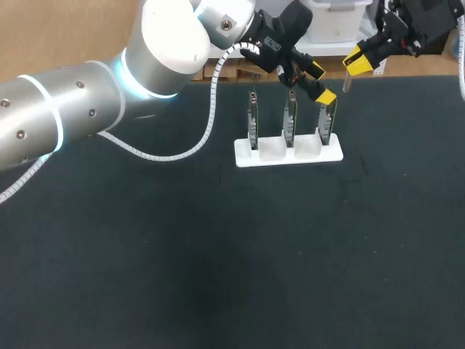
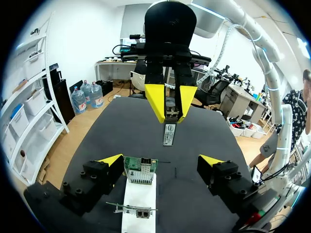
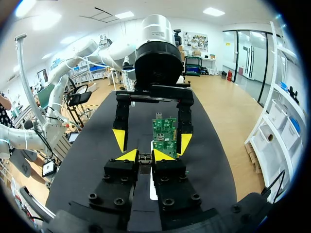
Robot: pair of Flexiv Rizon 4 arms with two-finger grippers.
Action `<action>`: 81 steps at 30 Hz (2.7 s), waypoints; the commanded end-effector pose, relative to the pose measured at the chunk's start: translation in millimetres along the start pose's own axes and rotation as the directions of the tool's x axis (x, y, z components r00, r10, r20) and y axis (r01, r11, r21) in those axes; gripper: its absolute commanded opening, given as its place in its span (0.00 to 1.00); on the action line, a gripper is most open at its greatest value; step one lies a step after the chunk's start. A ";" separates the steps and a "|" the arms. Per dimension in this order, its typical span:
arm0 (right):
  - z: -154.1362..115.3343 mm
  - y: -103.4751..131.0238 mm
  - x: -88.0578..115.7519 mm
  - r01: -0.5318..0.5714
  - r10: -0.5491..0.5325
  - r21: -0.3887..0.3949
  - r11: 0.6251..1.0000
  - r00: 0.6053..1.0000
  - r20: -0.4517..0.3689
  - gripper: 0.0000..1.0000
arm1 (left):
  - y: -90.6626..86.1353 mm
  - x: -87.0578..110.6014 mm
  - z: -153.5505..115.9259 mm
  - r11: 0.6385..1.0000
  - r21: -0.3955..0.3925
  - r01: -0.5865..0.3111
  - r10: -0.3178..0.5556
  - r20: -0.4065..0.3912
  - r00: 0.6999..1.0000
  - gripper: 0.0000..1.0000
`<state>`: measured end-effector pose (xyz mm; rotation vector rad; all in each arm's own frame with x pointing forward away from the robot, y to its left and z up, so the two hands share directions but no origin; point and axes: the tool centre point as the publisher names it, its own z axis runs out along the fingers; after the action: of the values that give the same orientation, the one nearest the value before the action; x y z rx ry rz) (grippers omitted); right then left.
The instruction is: Pick up the optical module with the left hand, and insert it into the network port with the right hand.
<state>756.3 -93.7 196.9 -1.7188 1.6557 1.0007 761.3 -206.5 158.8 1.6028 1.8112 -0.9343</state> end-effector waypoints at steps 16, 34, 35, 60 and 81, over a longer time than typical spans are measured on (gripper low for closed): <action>8.0 -17.8 -1.8 0.030 -0.031 -0.054 0.998 0.999 -0.029 0.00 | 0.2 0.0 0.3 1.000 -0.001 -0.001 0.001 0.000 1.000 1.00; 17.9 -14.8 5.1 -0.002 0.000 -0.057 0.998 1.000 -0.029 0.00 | 0.2 0.0 0.3 1.000 -0.001 -0.001 0.001 0.000 1.000 1.00; 18.9 -14.8 5.2 -0.005 0.003 -0.056 0.998 1.000 -0.029 0.00 | 0.2 0.0 0.3 1.000 -0.001 -0.001 0.001 0.000 1.000 1.00; 25.1 -15.9 4.0 -0.028 0.028 -0.002 1.000 0.999 -0.026 0.00 | 0.2 0.0 0.3 1.000 -0.001 -0.001 0.001 0.000 1.000 1.00; 26.3 -17.9 5.4 -0.024 0.025 0.038 0.999 0.999 -0.034 0.00 | 0.2 0.0 0.3 1.000 -0.001 -0.001 0.001 0.000 1.000 1.00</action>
<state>775.1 -74.2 174.8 -1.7107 1.7087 0.9631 761.3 -206.5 158.8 1.6027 1.8111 -0.9344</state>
